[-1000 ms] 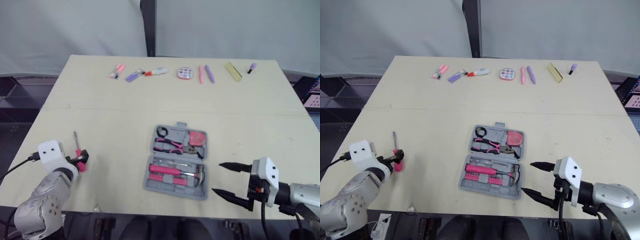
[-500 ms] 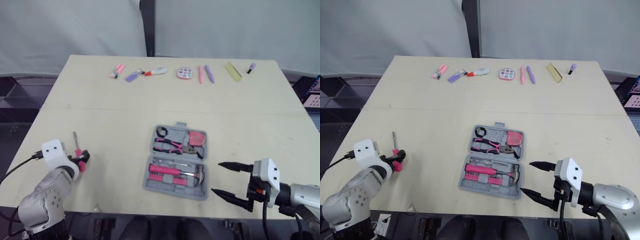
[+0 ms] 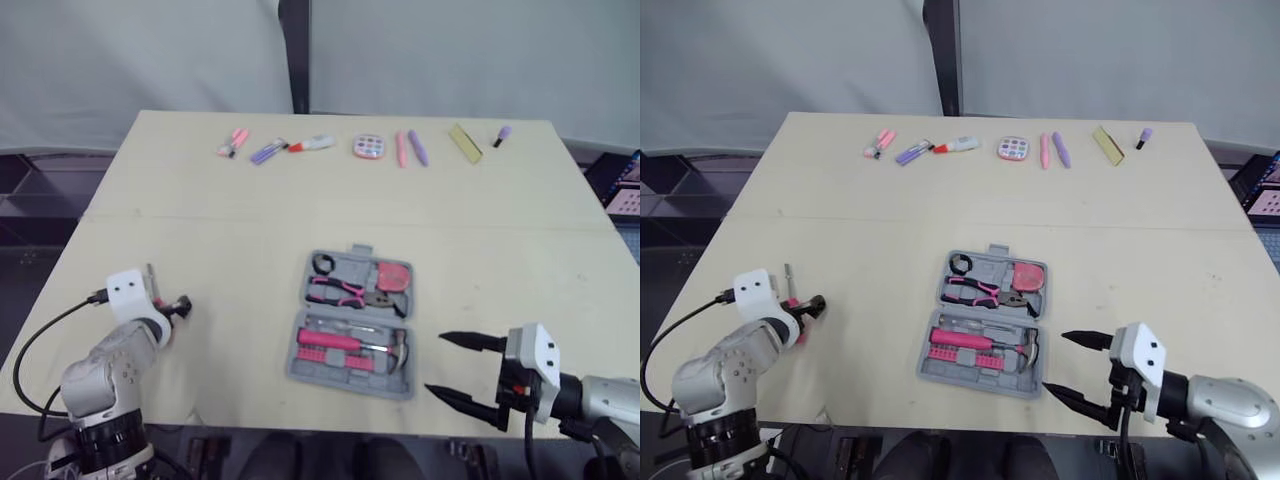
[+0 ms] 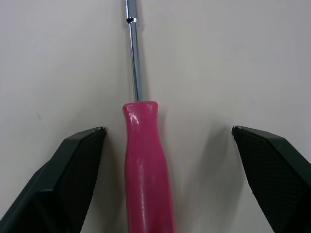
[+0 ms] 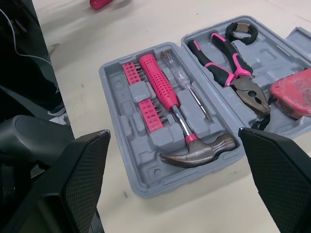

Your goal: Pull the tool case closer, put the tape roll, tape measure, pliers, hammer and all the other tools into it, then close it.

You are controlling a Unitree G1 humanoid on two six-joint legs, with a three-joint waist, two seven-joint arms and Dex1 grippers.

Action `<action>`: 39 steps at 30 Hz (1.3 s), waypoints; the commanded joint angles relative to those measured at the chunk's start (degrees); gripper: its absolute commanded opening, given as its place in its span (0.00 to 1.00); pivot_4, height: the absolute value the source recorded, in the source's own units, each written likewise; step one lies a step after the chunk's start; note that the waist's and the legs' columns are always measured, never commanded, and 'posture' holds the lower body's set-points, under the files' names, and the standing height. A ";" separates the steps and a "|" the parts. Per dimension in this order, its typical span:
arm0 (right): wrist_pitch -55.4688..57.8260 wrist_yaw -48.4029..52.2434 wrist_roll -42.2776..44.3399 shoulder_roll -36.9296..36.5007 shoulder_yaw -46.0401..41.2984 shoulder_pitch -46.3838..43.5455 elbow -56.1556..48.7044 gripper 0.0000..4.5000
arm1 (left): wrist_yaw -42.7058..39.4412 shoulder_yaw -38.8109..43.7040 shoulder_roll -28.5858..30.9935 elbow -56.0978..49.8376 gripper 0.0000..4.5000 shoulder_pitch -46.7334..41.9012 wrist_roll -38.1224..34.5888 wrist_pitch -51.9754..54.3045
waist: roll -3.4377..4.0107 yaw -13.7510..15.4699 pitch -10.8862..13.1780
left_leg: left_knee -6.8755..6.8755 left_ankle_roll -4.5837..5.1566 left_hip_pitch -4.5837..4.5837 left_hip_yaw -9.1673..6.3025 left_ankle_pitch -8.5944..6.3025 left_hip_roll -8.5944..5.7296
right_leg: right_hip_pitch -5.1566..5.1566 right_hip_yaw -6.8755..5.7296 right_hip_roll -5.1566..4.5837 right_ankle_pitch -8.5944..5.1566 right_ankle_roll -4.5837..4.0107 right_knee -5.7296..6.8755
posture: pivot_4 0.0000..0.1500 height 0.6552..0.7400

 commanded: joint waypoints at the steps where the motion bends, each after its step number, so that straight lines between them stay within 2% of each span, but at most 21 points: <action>1: -1.64 -0.39 0.30 0.55 -2.00 0.87 -2.04 0.99 | -0.49 -0.23 -0.02 0.18 1.00 -0.04 1.15 -0.78 | -0.01 0.02 0.00 | 0.00 0.00 0.00 0.00 0.00 0.00 | 0.00 0.00 0.00 0.00 0.00 0.00 | 1.00 0.69; 5: -2.13 -0.65 0.11 0.63 -1.86 1.05 -1.73 0.99 | -0.54 -0.29 -0.36 0.88 1.00 -0.82 1.69 -2.09 | 0.00 0.02 -0.01 | 0.00 0.00 0.02 0.00 0.00 0.00 | 0.01 0.00 0.00 0.00 0.00 0.02 | 1.00 0.69; 7: -2.25 -0.72 0.01 0.62 -1.75 1.02 -1.58 1.00 | -0.34 0.18 -0.66 1.11 0.88 -1.39 1.84 -2.30 | -0.01 0.01 -0.01 | 0.01 0.00 0.02 0.00 0.00 0.00 | 0.00 0.00 0.00 0.00 0.00 0.02 | 1.00 0.69; 9: -2.32 -0.75 -0.02 0.65 -1.65 1.09 -1.52 1.00 | -0.46 0.32 -0.65 1.36 0.70 -1.74 2.01 -2.57 | -0.02 0.04 -0.01 | 0.01 0.00 0.01 0.00 0.00 0.00 | 0.00 -0.01 0.00 0.00 0.00 0.02 | 1.00 0.69; 14: -2.56 -0.89 -0.14 0.74 -1.31 1.22 -1.34 1.00 | -0.83 0.24 -0.53 1.30 0.14 -1.52 2.34 -2.45 | -0.03 0.06 -0.02 | 0.02 0.00 0.01 -0.01 0.00 -0.02 | 0.00 -0.01 -0.01 0.00 0.00 0.04 | 1.00 0.69; 19: -3.00 -0.97 -0.02 0.96 -1.42 1.60 -1.08 1.00 | -2.60 -0.99 0.85 0.98 0.13 -1.17 2.89 -3.61 | -0.03 0.04 -0.02 | 0.02 0.00 0.02 -0.01 0.00 -0.02 | 0.00 -0.01 -0.02 0.00 0.00 0.05 | 1.00 0.69; 22: -3.49 -0.64 0.14 1.19 -1.53 1.98 -1.02 1.00 | -6.78 -3.59 5.02 0.46 0.13 -1.03 3.72 -5.87 | -0.06 0.03 -0.02 | 0.01 0.00 0.01 -0.02 0.00 -0.02 | 0.00 -0.01 -0.02 0.00 0.00 0.06 | 1.00 0.69; 25: -3.80 -0.26 0.10 0.97 -0.85 1.54 -1.28 1.00 | -17.92 -8.24 12.63 1.21 0.13 -0.77 2.79 -10.03 | -0.08 -0.11 -0.03 | 0.00 0.00 0.00 -0.02 0.00 -0.01 | -0.05 -0.03 -0.01 0.00 0.00 0.07 | 1.00 0.69; 29: -4.44 0.15 0.03 0.81 -0.18 0.72 -0.87 1.00 | -39.60 -17.70 24.08 -0.23 0.13 -0.43 0.12 -18.08 | -0.05 -0.19 -0.04 | -0.03 -0.03 0.02 -0.02 0.00 -0.02 | -0.17 -0.02 -0.06 0.00 0.00 0.27 | 1.00 0.69; 30: -4.55 0.16 -0.05 0.80 -0.10 0.62 -0.67 1.00 | -42.88 -19.35 25.90 -0.48 0.13 -0.32 0.02 -19.76 | -0.02 -0.19 -0.03 | -0.04 -0.03 0.02 -0.02 0.00 -0.03 | -0.16 -0.01 -0.08 0.00 0.00 0.28 | 1.00 0.69; 34: -5.21 0.15 -0.54 1.11 0.17 0.69 0.03 1.00 | -57.62 -26.83 31.84 -1.64 0.13 -1.48 1.25 -31.00 | -0.01 -0.16 -0.01 | -0.05 -0.03 -0.03 -0.06 0.00 -0.02 | -0.18 -0.01 -0.08 0.00 0.00 0.23 | 1.00 0.69; 39: -5.60 -0.38 -1.07 1.55 0.04 1.36 0.39 1.00 | -68.22 -36.65 34.65 -2.58 0.13 -7.69 4.11 -35.97 | 0.04 -0.05 0.02 | -0.04 -0.02 -0.06 -0.05 0.00 -0.03 | -0.18 -0.01 -0.06 0.00 0.00 0.24 | 1.00 0.69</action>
